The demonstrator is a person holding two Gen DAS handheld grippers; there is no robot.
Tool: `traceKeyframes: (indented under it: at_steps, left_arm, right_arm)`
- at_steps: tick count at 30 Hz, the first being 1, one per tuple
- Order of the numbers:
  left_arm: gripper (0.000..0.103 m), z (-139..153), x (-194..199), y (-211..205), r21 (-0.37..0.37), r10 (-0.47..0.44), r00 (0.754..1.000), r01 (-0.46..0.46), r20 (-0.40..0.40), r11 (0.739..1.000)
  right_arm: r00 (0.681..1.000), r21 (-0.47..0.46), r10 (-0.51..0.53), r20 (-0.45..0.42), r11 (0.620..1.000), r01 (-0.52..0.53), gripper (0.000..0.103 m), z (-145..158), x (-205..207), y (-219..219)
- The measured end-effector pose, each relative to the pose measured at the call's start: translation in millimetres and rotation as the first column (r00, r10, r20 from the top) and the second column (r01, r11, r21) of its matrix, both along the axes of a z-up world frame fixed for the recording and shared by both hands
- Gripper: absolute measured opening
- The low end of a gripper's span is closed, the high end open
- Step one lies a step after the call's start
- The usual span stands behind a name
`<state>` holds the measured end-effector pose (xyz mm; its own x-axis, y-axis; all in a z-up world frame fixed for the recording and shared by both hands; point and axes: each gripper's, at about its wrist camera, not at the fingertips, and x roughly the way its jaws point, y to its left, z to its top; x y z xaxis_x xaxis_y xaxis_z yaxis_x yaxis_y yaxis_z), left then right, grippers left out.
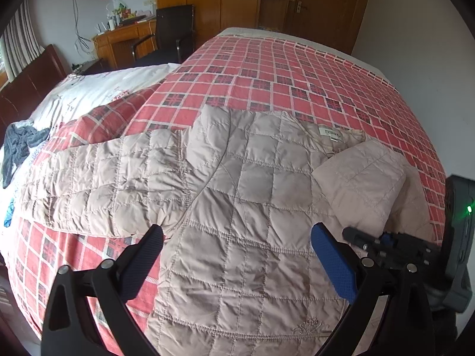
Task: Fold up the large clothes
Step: 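Fold the held sleeve across the jacket body with the right gripper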
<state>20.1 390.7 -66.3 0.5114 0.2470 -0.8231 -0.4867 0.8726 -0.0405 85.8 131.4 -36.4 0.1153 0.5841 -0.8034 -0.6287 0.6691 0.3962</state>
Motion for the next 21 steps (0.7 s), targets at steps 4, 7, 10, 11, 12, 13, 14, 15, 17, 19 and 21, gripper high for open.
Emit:
traceKeyframes:
  at_steps: [4,7,10,11,12,13,14,15,17,19,21]
  left_arm:
    - [0.099,-8,15,-3,-0.085,-0.037,0.999,0.037,-0.008,0.996]
    - [0.099,-18,30,-15,-0.151,-0.086,0.996,0.082,-0.02,0.985]
    - [0.099,-31,49,-33,-0.266,-0.153,0.988,0.141,-0.022,0.954]
    - [0.099,-37,56,-39,-0.302,-0.17,0.985,0.155,-0.024,0.941]
    - [0.099,-44,66,-45,-0.339,-0.187,0.982,0.165,-0.034,0.926]
    - [0.099,-50,72,-49,-0.364,-0.196,0.98,0.167,-0.042,0.916]
    - [0.098,-58,81,-53,-0.4,-0.204,0.978,0.168,-0.049,0.901]
    - [0.088,-66,90,-56,-0.434,-0.206,0.977,0.161,-0.058,0.886]
    - [0.067,-78,100,-60,-0.468,-0.198,0.977,0.137,-0.082,0.873]
    - [0.03,-87,107,-61,-0.52,-0.199,0.977,0.133,-0.072,0.844]
    - [0.018,-84,107,-59,-0.516,-0.18,0.982,0.13,-0.048,0.847]
  right_arm:
    - [0.999,-0.009,0.045,0.027,0.999,-0.045,0.053,17,-27,-19]
    - [0.997,-0.01,0.046,0.061,0.999,-0.046,0.053,31,-46,-45]
    - [0.996,-0.018,-0.014,0.093,1.0,0.015,0.053,41,-51,-81]
    - [0.992,-0.025,-0.06,0.11,0.998,0.063,0.053,45,-48,-99]
    - [0.989,-0.031,-0.087,0.118,0.995,0.091,0.053,46,-44,-106]
    - [0.985,-0.039,-0.118,0.126,0.992,0.123,0.053,48,-40,-116]
    - [0.98,-0.042,-0.152,0.131,0.986,0.159,0.053,50,-35,-129]
    - [0.974,-0.041,-0.181,0.133,0.981,0.188,0.053,51,-31,-139]
    - [0.961,-0.041,-0.245,0.125,0.967,0.252,0.053,50,-21,-159]
    - [0.947,-0.035,-0.3,0.116,0.952,0.305,0.053,48,-12,-171]
    - [0.932,-0.023,-0.349,0.099,0.935,0.353,0.054,45,-2,-183]
